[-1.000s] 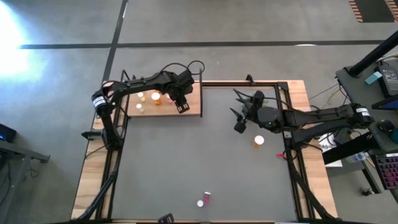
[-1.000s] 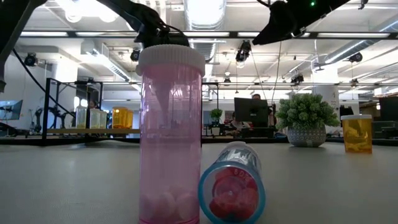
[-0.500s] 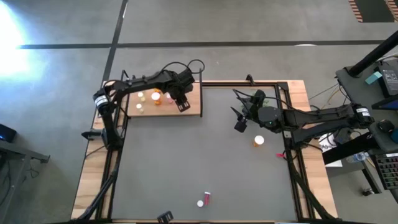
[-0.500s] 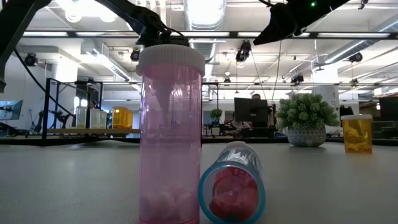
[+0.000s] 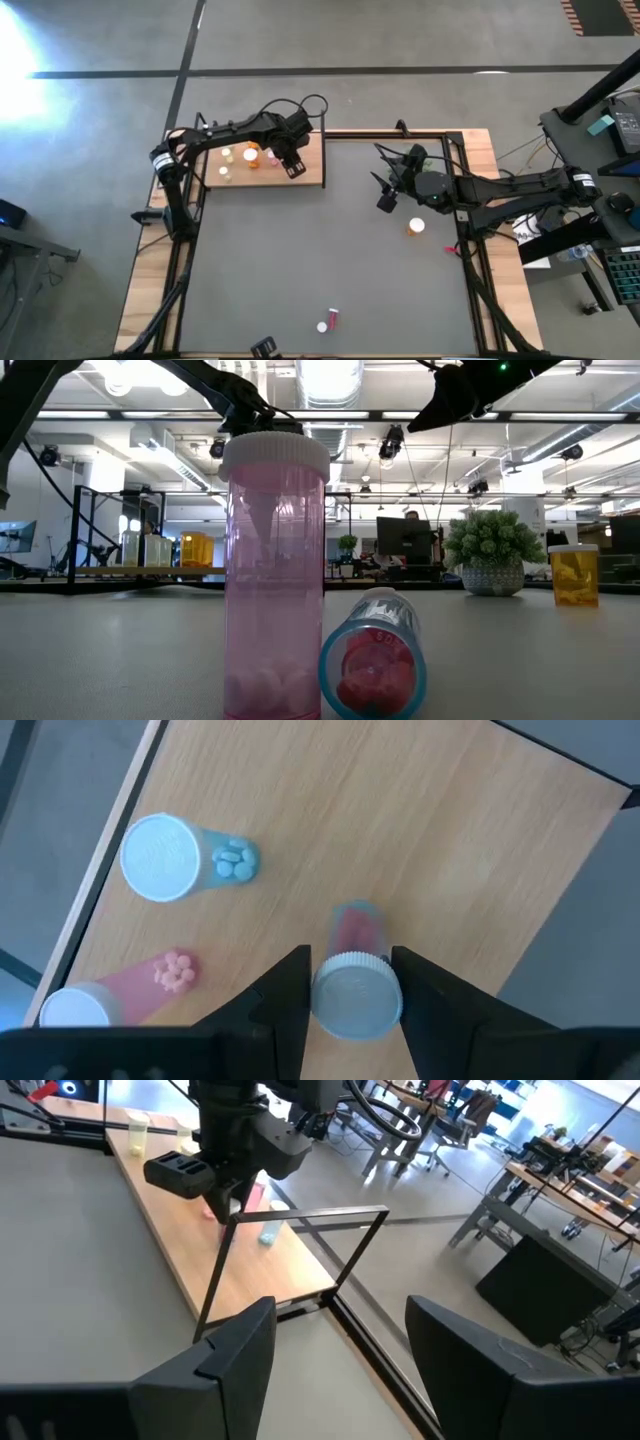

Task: Pick and place medicine bottles onto shelf by color
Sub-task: Put the top blue pill bottle on the shelf aligned with the other blue bottle

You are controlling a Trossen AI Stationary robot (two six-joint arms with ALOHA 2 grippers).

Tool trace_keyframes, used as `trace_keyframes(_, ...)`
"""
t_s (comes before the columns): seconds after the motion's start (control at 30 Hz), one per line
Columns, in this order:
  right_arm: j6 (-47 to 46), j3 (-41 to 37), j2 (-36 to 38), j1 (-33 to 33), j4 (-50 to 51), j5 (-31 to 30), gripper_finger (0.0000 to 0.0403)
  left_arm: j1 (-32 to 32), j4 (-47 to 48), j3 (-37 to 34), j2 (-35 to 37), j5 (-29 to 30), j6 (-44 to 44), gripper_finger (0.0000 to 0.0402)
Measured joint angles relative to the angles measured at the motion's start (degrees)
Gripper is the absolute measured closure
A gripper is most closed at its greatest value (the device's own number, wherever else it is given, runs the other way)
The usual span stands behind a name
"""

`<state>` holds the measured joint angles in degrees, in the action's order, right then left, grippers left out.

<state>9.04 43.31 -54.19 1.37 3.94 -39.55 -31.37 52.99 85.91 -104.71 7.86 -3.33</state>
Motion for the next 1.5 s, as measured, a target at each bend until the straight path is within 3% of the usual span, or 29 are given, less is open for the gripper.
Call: trace_keyframes(1.5, -0.03, 0.0, 0.0, 0.0, 0.0, 0.04, 0.0188, -0.92, -1.53, -0.04, -0.37, 0.57, 0.26, 0.0278)
